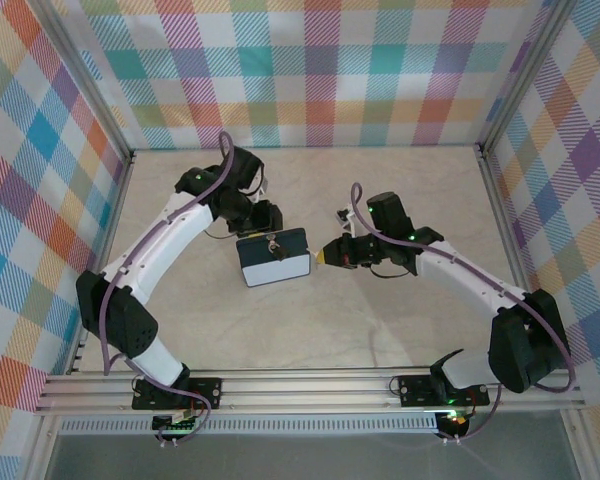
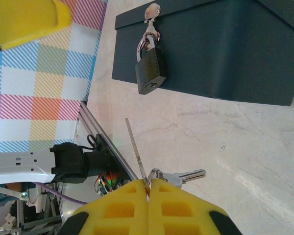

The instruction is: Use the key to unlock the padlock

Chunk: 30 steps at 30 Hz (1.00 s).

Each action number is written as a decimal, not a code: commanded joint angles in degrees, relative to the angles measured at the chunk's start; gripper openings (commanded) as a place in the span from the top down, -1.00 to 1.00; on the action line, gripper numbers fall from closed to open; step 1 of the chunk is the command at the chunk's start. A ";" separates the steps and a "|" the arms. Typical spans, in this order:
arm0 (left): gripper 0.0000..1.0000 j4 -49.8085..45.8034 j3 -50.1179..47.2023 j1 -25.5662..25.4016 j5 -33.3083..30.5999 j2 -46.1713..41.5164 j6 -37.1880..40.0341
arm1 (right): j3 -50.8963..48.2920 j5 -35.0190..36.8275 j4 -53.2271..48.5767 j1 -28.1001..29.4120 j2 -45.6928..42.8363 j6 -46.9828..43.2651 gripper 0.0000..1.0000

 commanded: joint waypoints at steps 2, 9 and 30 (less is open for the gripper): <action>0.07 8.75 -2.38 0.37 13.96 -3.28 9.63 | 0.28 -1.69 1.67 0.39 0.71 0.98 1.00; 0.10 12.34 -7.57 1.00 28.32 -3.78 11.49 | 0.72 -2.62 2.39 0.48 0.55 0.62 1.00; 0.01 4.32 -7.40 1.00 -1.76 -8.29 19.19 | 1.14 -0.01 2.26 2.13 1.87 2.39 1.00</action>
